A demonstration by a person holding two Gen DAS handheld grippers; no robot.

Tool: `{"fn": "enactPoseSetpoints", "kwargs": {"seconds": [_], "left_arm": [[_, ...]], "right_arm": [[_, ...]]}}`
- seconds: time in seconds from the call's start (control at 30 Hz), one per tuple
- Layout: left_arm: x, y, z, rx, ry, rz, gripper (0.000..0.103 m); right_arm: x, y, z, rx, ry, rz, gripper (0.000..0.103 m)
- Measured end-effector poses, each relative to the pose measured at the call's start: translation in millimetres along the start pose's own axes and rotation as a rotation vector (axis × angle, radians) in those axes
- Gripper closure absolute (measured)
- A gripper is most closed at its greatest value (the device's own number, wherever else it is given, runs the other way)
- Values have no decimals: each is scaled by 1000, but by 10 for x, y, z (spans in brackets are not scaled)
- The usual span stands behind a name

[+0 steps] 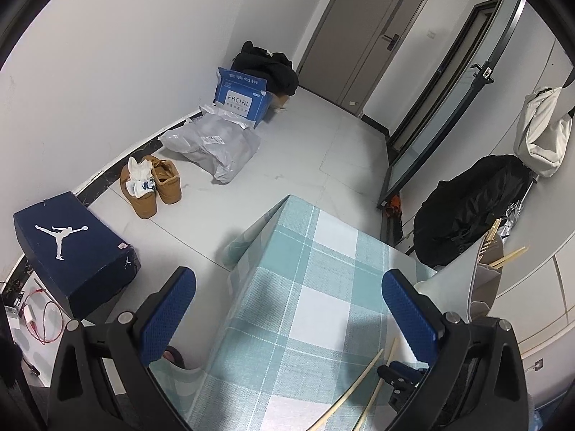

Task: Organize utensils
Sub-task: 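Lower the right gripper onto a chopstick on the cloth and close, then grasp the last chopstick with the left gripper while the right gripper holds its chopstick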

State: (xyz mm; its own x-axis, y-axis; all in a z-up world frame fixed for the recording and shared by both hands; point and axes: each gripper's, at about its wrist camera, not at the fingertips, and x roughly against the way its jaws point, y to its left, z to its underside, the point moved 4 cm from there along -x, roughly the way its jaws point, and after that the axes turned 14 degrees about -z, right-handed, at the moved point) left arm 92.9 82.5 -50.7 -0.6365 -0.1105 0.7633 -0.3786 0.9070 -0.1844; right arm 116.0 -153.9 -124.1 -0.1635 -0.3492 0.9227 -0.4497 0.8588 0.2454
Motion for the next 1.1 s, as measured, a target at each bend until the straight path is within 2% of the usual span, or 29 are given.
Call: {"fn": "enactPoseSetpoints", "kwargs": {"seconds": [0.07, 0.2, 0.3, 0.47, 0.57, 0.77, 0.9, 1.1], "left_arm": [[-9, 10, 2, -2, 7, -4, 1], [-38, 49, 21, 3, 19, -3, 1], [-39, 55, 22, 6, 26, 3, 1], [-52, 35, 28, -2, 31, 3, 1], [-71, 16, 31, -5, 38, 2, 1], [-89, -45, 60, -39, 47, 25, 1], [-101, -121, 109, -104, 36, -5, 1], [-194, -213, 252, -198, 42, -51, 1]], "right_arm": [[-8, 35, -32, 34, 3, 6, 87], [17, 83, 2, 91, 52, -34, 99], [52, 34, 83, 158, 107, -28, 100], [140, 37, 402, 276, 220, -39, 100], [175, 37, 481, 302, 240, -48, 99], [211, -18, 398, 249, 168, -94, 96], [142, 11, 161, 228, 115, -106, 96], [112, 21, 34, 182, 42, -151, 98]]}}
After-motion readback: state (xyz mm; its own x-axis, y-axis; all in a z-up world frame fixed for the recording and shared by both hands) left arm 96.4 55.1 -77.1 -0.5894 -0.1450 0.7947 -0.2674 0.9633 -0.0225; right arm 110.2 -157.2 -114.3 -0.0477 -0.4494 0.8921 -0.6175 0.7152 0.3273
